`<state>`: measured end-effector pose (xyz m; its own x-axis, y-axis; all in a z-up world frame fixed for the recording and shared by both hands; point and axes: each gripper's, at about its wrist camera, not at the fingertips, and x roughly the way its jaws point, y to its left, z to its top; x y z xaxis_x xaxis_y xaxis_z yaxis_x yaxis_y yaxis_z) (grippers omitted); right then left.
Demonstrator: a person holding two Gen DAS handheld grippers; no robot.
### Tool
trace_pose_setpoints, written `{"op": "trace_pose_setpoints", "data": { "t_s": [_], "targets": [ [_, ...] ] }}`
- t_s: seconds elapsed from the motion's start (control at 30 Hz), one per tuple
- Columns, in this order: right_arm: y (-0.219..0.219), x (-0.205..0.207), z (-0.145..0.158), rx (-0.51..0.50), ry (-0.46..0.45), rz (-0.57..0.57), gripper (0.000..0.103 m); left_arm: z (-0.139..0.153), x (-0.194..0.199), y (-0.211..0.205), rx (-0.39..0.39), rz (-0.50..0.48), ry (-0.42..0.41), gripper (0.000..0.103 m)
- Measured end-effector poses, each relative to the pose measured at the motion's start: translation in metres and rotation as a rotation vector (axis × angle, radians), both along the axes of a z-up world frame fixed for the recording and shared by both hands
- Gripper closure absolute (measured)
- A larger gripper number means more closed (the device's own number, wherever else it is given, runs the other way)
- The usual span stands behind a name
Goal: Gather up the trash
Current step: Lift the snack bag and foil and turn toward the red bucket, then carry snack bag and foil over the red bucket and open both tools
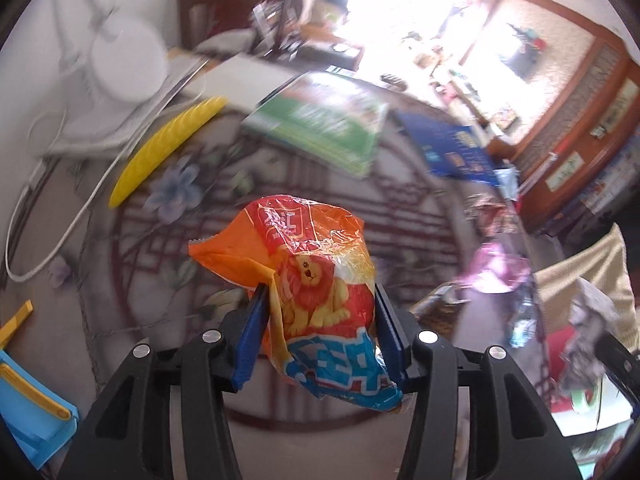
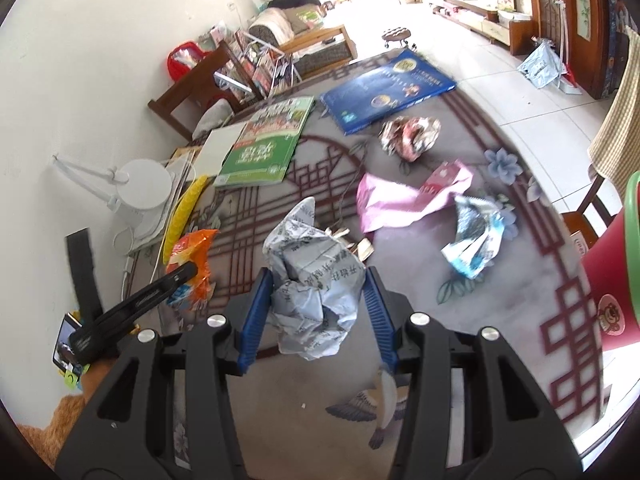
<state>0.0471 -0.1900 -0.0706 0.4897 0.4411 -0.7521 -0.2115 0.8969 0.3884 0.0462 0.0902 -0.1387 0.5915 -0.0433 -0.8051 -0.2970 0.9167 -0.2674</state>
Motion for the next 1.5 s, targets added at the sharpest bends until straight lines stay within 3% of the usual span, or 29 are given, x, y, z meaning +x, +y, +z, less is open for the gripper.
{"op": "trace_pose_setpoints", "data": {
  "t_s": [0.23, 0.5, 1.13, 1.5],
  "targets": [
    [-0.025, 0.001, 0.012, 0.012, -0.035, -0.042, 0.057, 0.043, -0.001, -0.05, 0.042, -0.105, -0.115, 0.055],
    [-0.057, 0.004, 0.02, 0.031, -0.064, -0.063, 0.057, 0.063, 0.004, -0.095, 0.062, -0.163, -0.148, 0.055],
    [-0.139, 0.03, 0.023, 0.073, -0.064, 0.046, 0.056, 0.077, -0.003, -0.183, 0.13, -0.074, -0.132, 0.055],
    [-0.194, 0.039, 0.03, 0.102, -0.083, 0.065, 0.056, 0.092, -0.001, -0.242, 0.166, -0.086, -0.148, 0.055]
  ]
}}
